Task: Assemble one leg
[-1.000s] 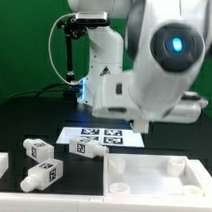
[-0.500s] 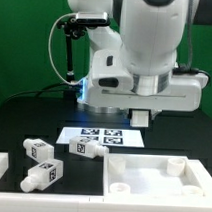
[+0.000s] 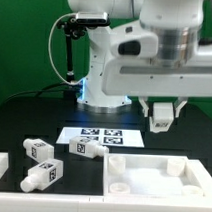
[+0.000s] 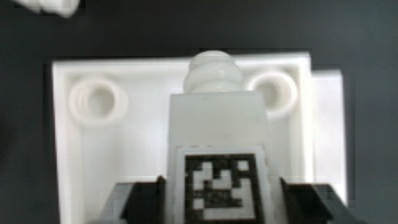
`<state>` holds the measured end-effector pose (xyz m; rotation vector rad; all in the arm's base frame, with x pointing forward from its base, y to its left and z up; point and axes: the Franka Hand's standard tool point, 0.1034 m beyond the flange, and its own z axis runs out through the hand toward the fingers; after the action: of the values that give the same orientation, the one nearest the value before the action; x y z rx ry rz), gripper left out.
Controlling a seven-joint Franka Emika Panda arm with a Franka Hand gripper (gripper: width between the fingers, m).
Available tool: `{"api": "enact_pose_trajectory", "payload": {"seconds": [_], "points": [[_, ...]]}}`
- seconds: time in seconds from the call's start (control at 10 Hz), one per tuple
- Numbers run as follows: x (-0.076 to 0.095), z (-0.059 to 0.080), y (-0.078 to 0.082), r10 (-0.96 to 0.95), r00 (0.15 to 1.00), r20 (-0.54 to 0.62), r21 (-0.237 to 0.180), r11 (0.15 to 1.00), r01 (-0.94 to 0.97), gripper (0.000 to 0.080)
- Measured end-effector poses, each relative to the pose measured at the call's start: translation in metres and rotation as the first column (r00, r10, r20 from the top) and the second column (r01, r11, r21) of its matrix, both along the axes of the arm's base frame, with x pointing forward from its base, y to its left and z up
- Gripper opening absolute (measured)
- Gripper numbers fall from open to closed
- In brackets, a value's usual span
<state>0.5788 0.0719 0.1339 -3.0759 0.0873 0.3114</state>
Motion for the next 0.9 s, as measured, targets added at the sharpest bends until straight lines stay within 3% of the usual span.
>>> {"api": "enact_pose_trajectory", "payload": {"seconds": [0.2,0.4,0.6,0.8,0.9], "points": [[-0.021,-0.005,-0.002,-0.001,0.994,0.109,-0.006,1.000,0.002,0.0284],[-0.011,-0.007,0.000,-0.001,0.972,0.237,-0.012,1.000,0.004,0.0284],[0.007,-0.014,0.010,0.008,0.915,0.403,-0.016,1.000,-0.001,0.0284],[0.039,-0.009,0.013,0.019,0.802,0.597,-0.032,0.999,0.000,0.0284],[0.046,-0.005,0.014,0.022,0.756,0.654,-0.036,0.999,0.002,0.0284]]}}
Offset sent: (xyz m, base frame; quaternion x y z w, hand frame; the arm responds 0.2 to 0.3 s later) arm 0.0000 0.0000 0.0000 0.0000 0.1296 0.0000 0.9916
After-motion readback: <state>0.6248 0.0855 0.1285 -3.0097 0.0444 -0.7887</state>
